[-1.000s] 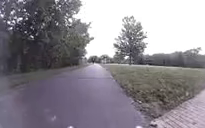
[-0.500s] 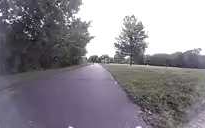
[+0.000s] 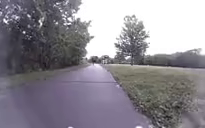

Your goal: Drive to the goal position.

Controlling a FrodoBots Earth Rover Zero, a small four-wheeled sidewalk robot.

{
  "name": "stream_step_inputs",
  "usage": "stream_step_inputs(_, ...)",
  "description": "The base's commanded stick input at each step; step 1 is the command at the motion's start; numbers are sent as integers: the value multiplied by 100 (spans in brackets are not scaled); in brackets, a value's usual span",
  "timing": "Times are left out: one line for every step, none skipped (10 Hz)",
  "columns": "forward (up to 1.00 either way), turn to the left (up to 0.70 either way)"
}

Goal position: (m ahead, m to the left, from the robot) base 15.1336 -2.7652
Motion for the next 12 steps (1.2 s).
stream_step_inputs(70, 0)
stream_step_inputs(70, 0)
stream_step_inputs(70, 2)
stream_step_inputs(70, 13)
stream_step_inputs(70, 10)
stream_step_inputs(70, 3)
stream_step_inputs(70, 1)
stream_step_inputs(70, 0)
stream_step_inputs(70, 1)
stream_step_inputs(70, 0)
stream_step_inputs(70, 0)
stream_step_inputs(70, 0)
